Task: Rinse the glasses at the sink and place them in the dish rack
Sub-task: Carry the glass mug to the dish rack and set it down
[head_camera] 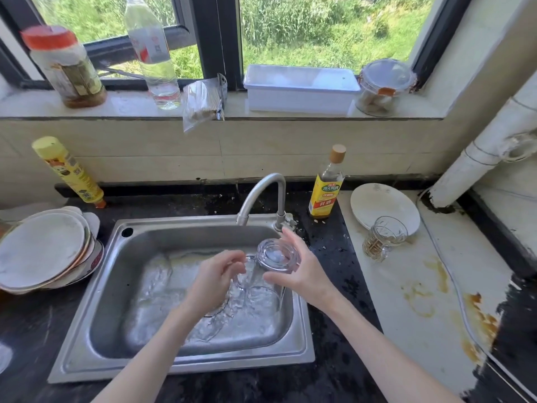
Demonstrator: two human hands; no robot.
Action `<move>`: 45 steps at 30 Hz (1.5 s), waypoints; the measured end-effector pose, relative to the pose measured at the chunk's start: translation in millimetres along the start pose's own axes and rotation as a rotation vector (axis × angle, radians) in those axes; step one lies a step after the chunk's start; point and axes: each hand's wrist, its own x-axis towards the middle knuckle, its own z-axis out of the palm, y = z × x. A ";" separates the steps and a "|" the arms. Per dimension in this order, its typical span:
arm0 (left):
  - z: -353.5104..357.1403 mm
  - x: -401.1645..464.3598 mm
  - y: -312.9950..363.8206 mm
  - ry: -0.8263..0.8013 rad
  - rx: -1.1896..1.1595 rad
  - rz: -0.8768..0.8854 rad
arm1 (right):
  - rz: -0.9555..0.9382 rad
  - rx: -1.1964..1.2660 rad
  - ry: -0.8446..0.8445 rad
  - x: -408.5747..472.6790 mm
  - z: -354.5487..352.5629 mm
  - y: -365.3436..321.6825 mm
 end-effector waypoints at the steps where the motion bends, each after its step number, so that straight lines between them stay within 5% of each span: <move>1: 0.4 -1.1 2.7 0.035 -0.013 0.017 | 0.003 0.018 0.008 -2.4 -0.8 -1.5; 10: -2.2 -22.6 22.1 0.029 -0.116 0.042 | 0.041 0.089 0.150 -34.4 12.9 -7.3; 17: -19.5 -34.1 20.1 -0.344 0.034 0.144 | 0.094 0.103 0.405 -88.9 43.7 0.9; 23: -24.2 -57.2 36.9 -0.580 0.524 0.574 | 0.135 0.122 0.627 -166.6 69.7 -5.8; 28: 1.4 -99.5 76.0 -0.576 0.625 0.938 | 0.154 0.130 0.894 -259.7 68.8 -6.4; 45: 165.4 -478.9 215.5 -0.958 0.298 1.579 | 0.364 0.260 1.680 -727.4 181.8 31.4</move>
